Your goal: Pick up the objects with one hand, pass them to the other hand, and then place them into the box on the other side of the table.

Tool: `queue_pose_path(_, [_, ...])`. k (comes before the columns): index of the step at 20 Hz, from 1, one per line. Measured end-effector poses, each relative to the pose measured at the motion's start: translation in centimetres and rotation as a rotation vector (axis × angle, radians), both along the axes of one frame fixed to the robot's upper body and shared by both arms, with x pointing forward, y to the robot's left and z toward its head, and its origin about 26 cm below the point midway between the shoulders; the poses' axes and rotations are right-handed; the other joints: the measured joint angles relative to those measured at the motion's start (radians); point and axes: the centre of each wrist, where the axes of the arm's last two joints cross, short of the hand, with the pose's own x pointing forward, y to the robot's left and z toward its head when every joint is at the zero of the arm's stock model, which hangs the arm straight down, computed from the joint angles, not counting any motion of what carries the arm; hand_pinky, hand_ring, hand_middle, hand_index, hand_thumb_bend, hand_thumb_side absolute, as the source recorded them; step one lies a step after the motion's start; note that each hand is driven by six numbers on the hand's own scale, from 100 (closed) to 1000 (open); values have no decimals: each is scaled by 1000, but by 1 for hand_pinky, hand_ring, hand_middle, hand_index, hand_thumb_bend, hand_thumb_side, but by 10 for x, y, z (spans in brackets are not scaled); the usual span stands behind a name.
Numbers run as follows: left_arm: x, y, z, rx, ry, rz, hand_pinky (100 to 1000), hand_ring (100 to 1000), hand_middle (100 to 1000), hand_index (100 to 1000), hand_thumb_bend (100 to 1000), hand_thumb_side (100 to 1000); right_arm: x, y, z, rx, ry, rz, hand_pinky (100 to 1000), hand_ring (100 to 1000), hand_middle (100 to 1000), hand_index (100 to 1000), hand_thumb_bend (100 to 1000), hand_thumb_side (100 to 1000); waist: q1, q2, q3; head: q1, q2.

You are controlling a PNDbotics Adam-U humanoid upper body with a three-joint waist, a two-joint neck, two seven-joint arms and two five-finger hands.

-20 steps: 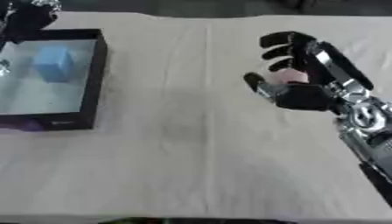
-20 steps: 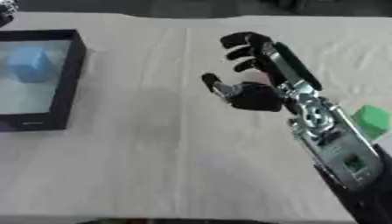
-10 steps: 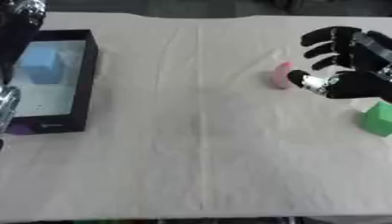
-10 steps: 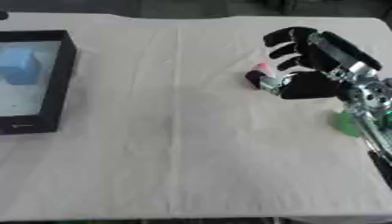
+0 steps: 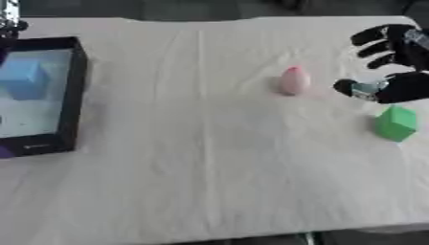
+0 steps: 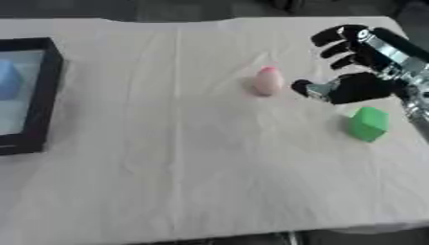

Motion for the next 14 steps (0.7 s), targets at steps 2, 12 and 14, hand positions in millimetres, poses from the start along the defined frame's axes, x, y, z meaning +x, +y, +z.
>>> queue_pose_path(2, [0,0,0,0,1,0,710,839,746,790,128,613,1,-8,-1,-61,33,12,815,856,852,857,556,183,1,0,0,-5,0])
queue_pose_path(12, [0,-2,-3,-11,4,-1,707,834,745,786,124,606,11,-48,-1,-287,146,-23,844,862,846,860,577,130,11,1,-5,-12,0])
queue_pose_path(14, [0,-3,-3,-15,1,-1,706,833,744,784,121,606,13,-54,-1,-303,148,-45,847,864,849,861,570,124,13,2,-5,-12,0])
